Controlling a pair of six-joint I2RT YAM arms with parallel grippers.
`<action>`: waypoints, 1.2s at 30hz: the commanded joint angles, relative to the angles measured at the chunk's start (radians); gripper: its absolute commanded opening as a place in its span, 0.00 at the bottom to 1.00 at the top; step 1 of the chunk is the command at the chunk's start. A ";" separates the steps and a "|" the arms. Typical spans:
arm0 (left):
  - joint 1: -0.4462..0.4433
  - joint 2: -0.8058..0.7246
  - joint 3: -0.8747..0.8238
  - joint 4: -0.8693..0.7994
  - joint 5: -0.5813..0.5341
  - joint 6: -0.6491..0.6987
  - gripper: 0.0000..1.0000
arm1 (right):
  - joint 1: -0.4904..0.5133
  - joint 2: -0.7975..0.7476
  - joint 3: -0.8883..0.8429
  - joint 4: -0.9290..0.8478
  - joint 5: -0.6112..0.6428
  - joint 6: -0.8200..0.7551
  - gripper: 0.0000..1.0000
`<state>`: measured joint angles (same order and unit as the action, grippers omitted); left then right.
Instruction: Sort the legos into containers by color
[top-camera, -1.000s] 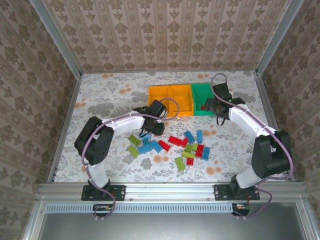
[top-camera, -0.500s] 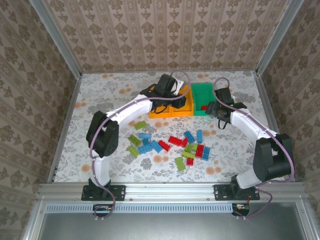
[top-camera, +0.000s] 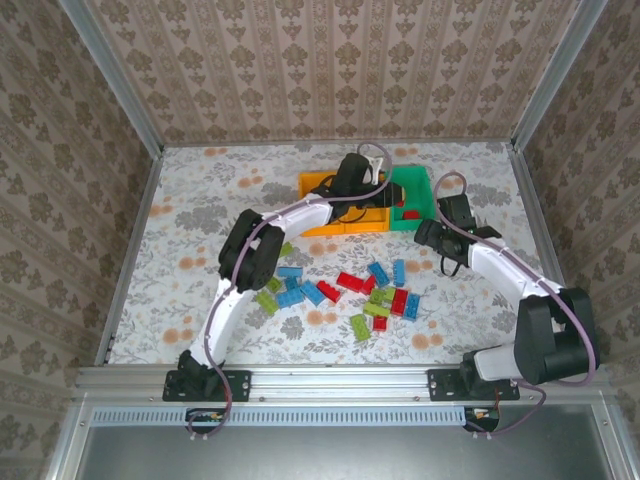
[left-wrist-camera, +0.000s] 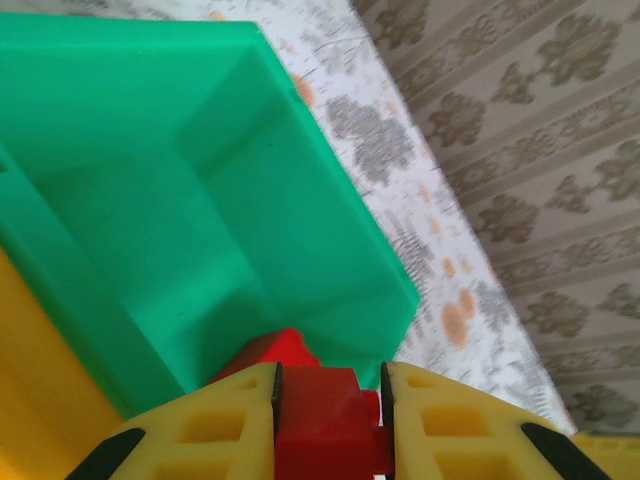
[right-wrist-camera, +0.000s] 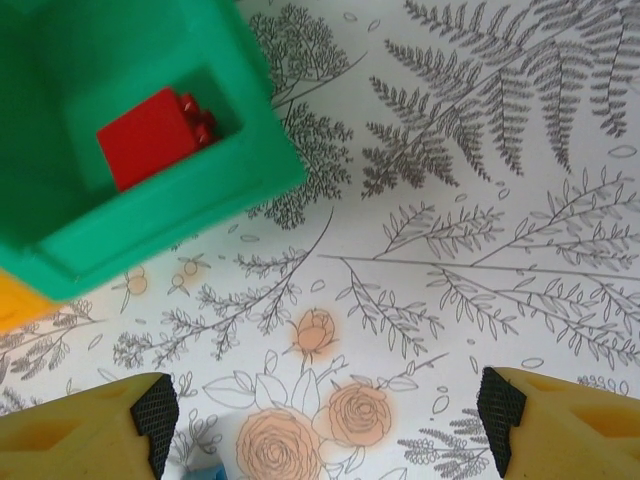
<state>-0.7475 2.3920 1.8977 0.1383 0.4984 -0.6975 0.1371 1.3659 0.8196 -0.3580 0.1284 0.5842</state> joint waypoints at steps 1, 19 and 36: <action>-0.012 0.027 0.071 0.089 0.043 -0.099 0.23 | -0.006 -0.033 -0.040 0.033 -0.076 0.020 0.81; -0.018 0.016 0.122 -0.138 -0.079 0.008 0.57 | 0.260 0.076 -0.021 -0.085 -0.073 0.106 0.76; 0.083 -0.377 -0.351 -0.149 -0.194 0.088 0.74 | 0.274 0.193 0.044 -0.100 -0.067 0.094 0.38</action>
<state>-0.6926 2.0987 1.6020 -0.0208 0.3374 -0.6449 0.4042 1.5433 0.8272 -0.4248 0.0479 0.6800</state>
